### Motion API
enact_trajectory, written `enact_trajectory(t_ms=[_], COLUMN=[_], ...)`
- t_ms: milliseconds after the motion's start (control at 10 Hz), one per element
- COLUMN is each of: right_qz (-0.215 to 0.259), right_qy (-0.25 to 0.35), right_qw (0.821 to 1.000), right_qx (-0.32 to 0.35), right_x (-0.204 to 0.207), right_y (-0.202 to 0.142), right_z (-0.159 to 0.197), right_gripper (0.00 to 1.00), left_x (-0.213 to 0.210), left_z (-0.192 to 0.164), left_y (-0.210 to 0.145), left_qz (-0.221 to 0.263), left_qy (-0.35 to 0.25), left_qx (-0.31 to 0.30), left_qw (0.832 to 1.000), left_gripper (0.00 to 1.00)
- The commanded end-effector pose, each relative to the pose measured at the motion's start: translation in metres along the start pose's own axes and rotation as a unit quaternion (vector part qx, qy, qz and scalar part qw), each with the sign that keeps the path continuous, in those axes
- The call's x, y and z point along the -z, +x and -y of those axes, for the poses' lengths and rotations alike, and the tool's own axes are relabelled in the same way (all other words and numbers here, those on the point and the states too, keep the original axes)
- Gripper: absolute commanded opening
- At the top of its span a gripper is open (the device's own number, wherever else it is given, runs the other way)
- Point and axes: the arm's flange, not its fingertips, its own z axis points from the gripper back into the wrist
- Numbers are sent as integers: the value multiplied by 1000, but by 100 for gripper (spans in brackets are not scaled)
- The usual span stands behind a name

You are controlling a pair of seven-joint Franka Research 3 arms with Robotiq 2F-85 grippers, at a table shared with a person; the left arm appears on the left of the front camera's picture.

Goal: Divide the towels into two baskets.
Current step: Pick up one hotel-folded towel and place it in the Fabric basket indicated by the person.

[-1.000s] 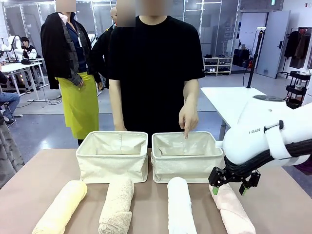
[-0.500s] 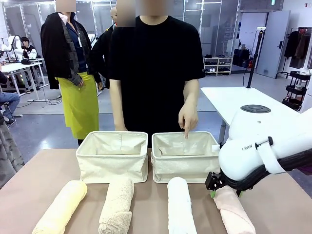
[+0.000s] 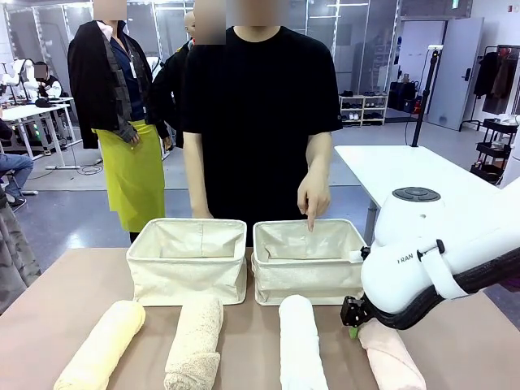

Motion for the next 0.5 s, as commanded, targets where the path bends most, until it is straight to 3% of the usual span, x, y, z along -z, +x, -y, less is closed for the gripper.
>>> enact_trajectory(t_ms=[0,100,200,300,400], right_qz=[13,13,13,15,11], right_qy=[-13,-14,-15,-21,-20], right_qw=[1000,1000,1000,999,1000], right_qx=[20,20,22,21,11], right_x=[15,14,14,16,-2], right_y=[-46,-45,-45,-46,-48], right_z=[4,6,8,4,5], right_gripper=[63,58,43,38,25], left_x=[-3,-3,-3,-3,-3], left_z=[1,1,1,1,1], left_y=[-1,-1,-1,-1,-1], left_qz=[3,3,3,3,3], left_qy=[-6,-6,-6,-6,-6], left_qx=[2,2,2,2,2], left_qw=[1000,1000,1000,1000,1000], left_gripper=[100,100,100,100,100])
